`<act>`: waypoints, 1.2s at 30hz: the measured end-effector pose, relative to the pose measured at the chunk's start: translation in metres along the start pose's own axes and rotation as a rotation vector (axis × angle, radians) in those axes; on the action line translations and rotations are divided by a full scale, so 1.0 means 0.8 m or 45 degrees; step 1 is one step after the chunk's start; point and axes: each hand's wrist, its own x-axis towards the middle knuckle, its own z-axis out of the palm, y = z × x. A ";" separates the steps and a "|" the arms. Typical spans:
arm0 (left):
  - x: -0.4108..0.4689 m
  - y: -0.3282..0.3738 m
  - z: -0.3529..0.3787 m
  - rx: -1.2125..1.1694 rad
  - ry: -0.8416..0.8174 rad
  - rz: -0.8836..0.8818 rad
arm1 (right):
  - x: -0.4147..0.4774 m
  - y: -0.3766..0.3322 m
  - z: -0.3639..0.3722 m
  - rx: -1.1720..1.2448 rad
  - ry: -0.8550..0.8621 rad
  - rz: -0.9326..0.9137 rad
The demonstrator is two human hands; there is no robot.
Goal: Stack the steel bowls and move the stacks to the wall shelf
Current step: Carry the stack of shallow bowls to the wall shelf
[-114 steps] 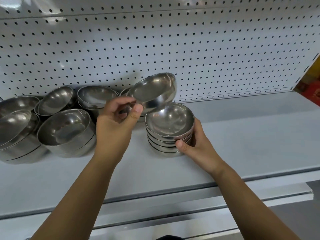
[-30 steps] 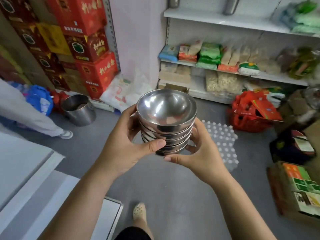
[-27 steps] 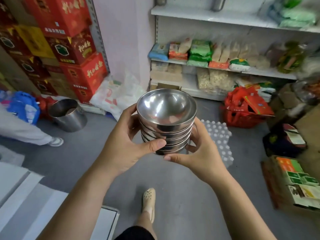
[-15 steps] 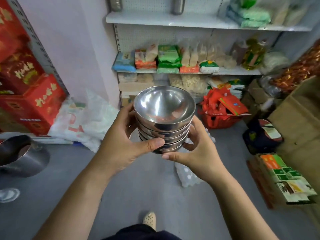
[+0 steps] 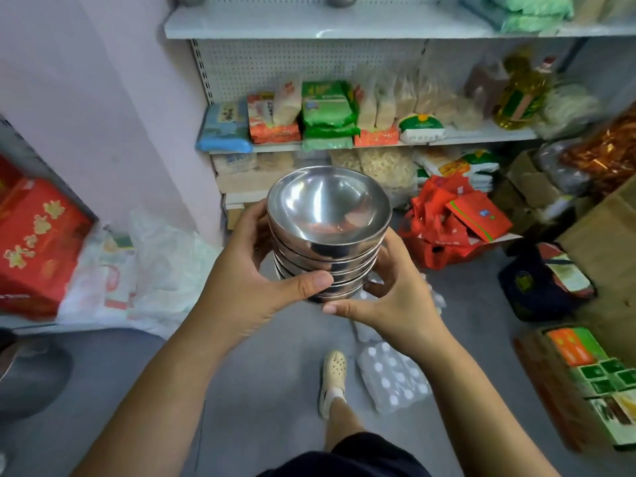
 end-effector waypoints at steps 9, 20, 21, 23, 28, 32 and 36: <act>0.242 -0.030 -0.025 0.019 0.143 -0.016 | 0.279 0.038 -0.020 0.026 -0.168 -0.057; 0.463 -0.063 -0.070 0.018 0.256 -0.027 | 0.535 0.061 -0.012 0.046 -0.283 -0.128; 0.484 -0.067 -0.076 0.019 0.255 -0.021 | 0.558 0.063 -0.008 0.052 -0.285 -0.129; 0.529 -0.073 -0.092 0.026 0.258 -0.015 | 0.604 0.065 0.001 0.072 -0.271 -0.128; 0.648 -0.078 -0.150 0.069 0.221 0.029 | 0.725 0.057 0.031 0.098 -0.192 -0.146; 0.744 -0.078 -0.200 0.102 0.163 0.069 | 0.820 0.046 0.057 0.104 -0.132 -0.186; 0.825 -0.086 -0.236 0.106 0.129 0.057 | 0.897 0.045 0.073 0.139 -0.111 -0.205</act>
